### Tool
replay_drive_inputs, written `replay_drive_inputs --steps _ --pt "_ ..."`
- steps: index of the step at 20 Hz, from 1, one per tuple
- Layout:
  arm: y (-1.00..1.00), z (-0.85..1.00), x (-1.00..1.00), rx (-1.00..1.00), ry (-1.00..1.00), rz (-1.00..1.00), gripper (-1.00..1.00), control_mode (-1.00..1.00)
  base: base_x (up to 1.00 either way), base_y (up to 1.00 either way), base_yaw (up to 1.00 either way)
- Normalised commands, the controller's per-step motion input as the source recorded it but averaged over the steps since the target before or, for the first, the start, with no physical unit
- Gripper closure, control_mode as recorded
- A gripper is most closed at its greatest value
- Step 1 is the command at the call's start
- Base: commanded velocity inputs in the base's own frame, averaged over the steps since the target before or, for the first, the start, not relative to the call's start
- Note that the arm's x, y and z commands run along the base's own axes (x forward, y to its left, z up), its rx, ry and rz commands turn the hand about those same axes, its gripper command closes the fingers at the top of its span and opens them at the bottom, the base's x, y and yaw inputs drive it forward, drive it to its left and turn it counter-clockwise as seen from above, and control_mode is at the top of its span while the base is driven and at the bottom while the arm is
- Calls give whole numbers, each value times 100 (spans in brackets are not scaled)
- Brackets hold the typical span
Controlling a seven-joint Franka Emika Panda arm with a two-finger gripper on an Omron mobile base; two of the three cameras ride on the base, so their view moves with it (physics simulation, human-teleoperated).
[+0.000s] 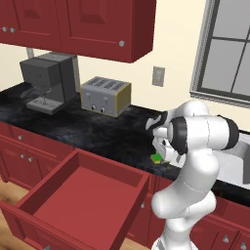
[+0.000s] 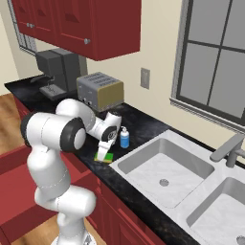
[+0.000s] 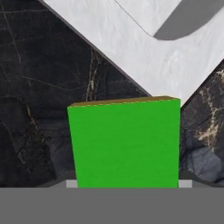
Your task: Restock the sink supplies by placing the sponge and soap dispenser on the counter and next to the sink. Make sure the soap dispenser is upright.
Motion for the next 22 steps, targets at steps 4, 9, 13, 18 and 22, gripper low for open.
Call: replay_drive_inputs --steps 4,9,13,18,22 --pt "0 -3 0 0 -7 0 -100 -100 0 0 0" --pt "0 24 -1 0 -11 0 -100 -100 0 0 0" --pt "0 68 -12 0 -14 0 -100 -100 0 0 0" --pt "0 95 -23 0 -19 -1 -100 -100 0 0 0" --pt "0 100 -44 0 -22 -2 -100 -100 0 0 0"
